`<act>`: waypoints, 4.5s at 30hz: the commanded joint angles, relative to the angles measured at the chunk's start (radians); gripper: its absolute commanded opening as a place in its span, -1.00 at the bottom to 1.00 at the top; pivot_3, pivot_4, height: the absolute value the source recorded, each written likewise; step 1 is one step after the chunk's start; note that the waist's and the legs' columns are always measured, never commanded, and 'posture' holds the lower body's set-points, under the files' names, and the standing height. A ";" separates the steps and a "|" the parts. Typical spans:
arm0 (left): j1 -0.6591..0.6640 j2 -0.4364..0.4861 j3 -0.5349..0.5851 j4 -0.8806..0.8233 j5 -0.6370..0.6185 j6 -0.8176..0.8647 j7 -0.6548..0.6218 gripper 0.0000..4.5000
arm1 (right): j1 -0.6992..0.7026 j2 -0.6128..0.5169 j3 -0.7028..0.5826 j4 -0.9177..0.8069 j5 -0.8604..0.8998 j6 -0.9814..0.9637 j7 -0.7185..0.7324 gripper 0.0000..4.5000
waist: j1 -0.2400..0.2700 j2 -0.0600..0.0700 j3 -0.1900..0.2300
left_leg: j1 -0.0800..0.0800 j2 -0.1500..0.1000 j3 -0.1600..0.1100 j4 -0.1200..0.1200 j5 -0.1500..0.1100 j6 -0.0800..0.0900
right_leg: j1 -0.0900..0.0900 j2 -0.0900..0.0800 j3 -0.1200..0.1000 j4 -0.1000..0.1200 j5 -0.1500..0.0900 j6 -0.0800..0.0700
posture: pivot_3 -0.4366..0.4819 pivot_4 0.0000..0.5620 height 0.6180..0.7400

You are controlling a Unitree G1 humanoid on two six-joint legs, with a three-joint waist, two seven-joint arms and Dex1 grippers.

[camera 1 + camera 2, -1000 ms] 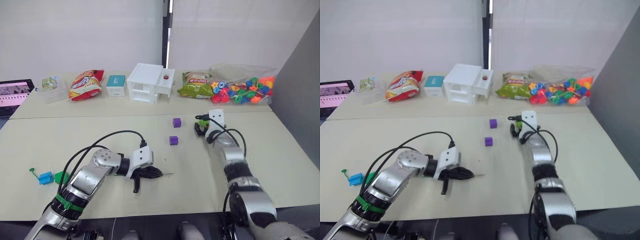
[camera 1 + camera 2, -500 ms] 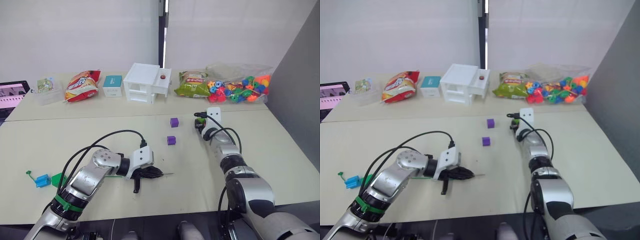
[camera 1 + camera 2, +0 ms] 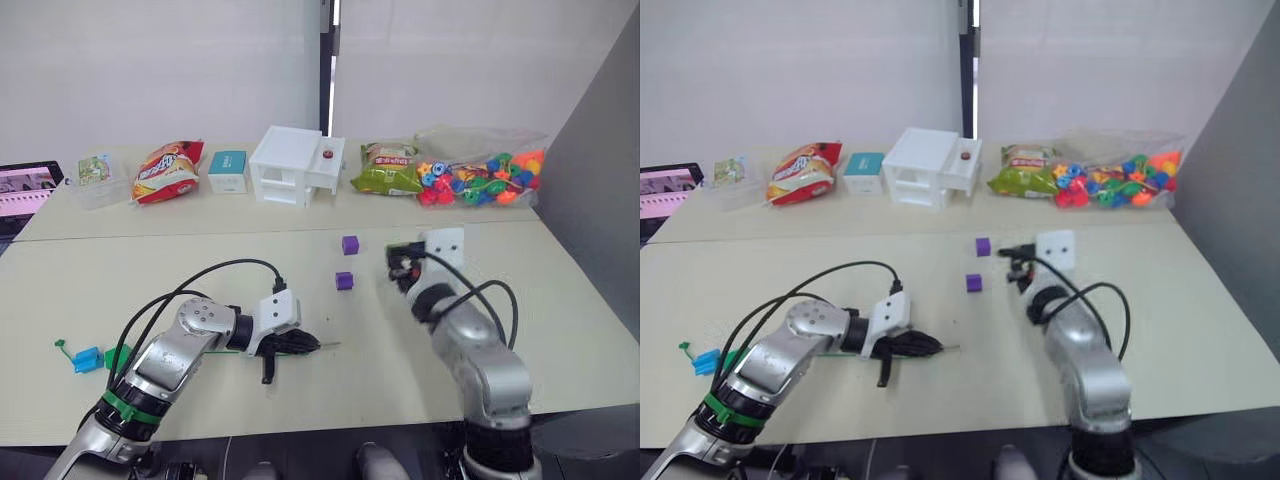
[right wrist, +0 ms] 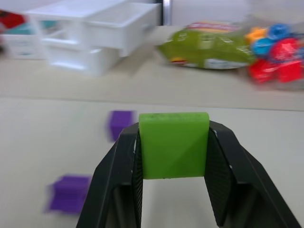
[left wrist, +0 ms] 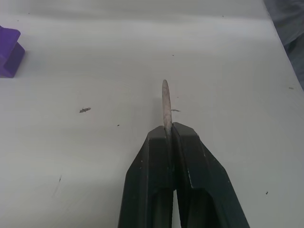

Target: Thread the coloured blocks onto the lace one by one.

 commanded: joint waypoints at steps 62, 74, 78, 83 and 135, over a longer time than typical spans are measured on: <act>-0.001 0.139 -0.006 -0.337 -0.158 0.463 0.171 -1.00 | -0.348 -0.592 0.317 0.911 -0.100 -0.894 1.329 -0.43 | 0.018 -0.004 0.002 | 0.004 0.001 0.003 0.002 0.000 0.000 | 0.006 0.000 0.001 -0.004 0.000 0.001 | -0.05 -0.47 1.00; -0.075 0.161 -0.046 -0.332 -0.166 0.561 0.182 -1.00 | -0.247 -0.475 0.368 0.423 -0.186 -0.313 1.039 -0.43 | 0.011 -0.004 0.002 | 0.003 0.001 0.002 0.002 0.000 0.000 | 0.003 0.001 0.001 0.000 0.000 0.001 | -0.05 -0.47 1.00; -0.121 0.166 -0.073 -0.320 -0.160 0.593 0.183 -1.00 | -0.218 -0.444 0.438 0.317 -0.226 -0.159 0.952 -0.43 | 0.017 -0.004 0.002 | 0.003 0.000 0.001 0.002 0.000 0.000 | 0.003 0.001 0.000 -0.001 0.000 0.001 | -0.05 -0.47 1.00; -0.144 0.192 -0.085 -0.319 -0.163 0.590 0.169 -1.00 | -0.194 -0.481 0.485 0.289 -0.231 -0.171 0.952 -0.43 | 0.017 -0.004 0.002 | 0.004 0.000 0.001 0.001 0.000 0.000 | 0.004 0.001 0.000 -0.001 0.000 0.001 | -0.05 -0.47 1.00; -0.183 0.110 -0.141 -0.228 -0.097 0.514 0.189 -1.00 | -0.250 -0.484 0.465 0.428 -0.140 -0.266 0.966 -0.42 | 0.022 -0.004 0.001 | 0.004 0.000 0.001 0.003 0.000 0.000 | 0.005 0.000 0.000 -0.002 0.000 0.001 | -0.05 -0.47 1.00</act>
